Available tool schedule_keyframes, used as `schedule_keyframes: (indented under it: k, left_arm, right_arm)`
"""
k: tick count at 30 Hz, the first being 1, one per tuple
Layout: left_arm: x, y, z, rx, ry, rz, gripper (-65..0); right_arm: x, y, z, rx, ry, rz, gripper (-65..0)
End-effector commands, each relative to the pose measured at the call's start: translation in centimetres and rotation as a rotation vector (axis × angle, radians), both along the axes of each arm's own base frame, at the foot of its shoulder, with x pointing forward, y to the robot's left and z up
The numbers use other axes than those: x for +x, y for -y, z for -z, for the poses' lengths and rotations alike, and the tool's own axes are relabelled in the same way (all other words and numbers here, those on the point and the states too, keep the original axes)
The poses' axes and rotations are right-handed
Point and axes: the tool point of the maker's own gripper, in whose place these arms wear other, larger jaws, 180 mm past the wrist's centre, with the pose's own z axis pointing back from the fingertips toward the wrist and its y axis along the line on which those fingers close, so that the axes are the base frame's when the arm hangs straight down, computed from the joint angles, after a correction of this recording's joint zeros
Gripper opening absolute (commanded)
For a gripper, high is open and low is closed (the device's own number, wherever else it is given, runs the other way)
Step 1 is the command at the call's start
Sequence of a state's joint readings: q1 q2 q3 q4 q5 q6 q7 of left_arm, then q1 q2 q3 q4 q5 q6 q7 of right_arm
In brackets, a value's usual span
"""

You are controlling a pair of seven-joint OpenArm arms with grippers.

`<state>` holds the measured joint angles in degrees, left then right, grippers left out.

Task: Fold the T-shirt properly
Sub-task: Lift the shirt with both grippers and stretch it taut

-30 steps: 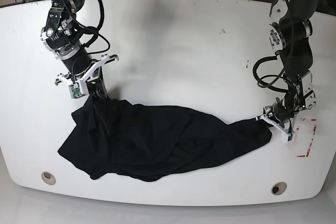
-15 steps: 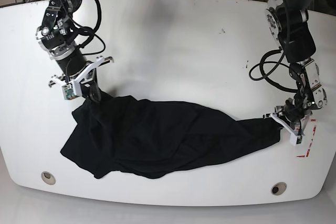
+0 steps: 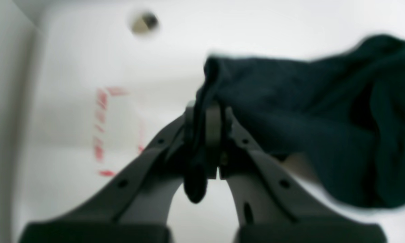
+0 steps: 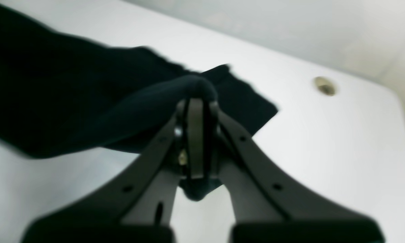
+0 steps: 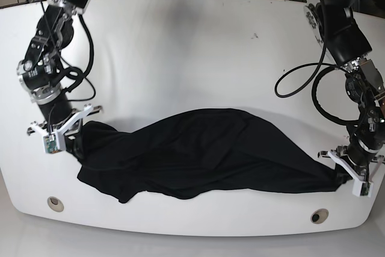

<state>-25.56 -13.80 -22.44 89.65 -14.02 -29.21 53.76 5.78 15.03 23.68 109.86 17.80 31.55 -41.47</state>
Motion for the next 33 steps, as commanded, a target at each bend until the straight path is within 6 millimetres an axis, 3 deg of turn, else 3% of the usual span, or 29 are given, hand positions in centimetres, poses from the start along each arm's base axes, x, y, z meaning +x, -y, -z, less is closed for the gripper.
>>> schedule_keyframes:
  k: [1,5,13,17,26,33]
  left_arm:
    - [1.2,0.0,-5.8,0.015,0.161,0.005,-65.0]
    - [2.1,-0.6,-10.2,-0.001,0.258,-0.026,-65.0]
    - [2.7,-2.5,-17.9,-0.034,0.384,-0.092,-65.0]
    - [2.1,-3.9,-22.0,-0.008,0.443,-0.115,-65.0]
    - [1.4,-4.4,-31.2,-0.034,0.605,-0.123,-65.0]
    - [1.5,-5.9,-35.0,-0.078,0.638,-0.128,-65.0]
  right_arm:
    - [1.9,1.0,-3.9,-0.020,0.099,0.004,-64.5]
    - [4.2,3.1,-7.6,-0.052,0.154,0.029,-64.5]
    - [7.7,5.1,-14.7,-0.113,0.254,0.036,-64.4]
    - [8.6,5.1,-18.8,-0.138,0.323,0.026,-64.4]
    - [10.1,3.4,-28.0,-0.229,0.456,-0.020,-64.4]
    - [10.8,2.3,-33.2,-0.260,0.518,-0.038,-64.4]
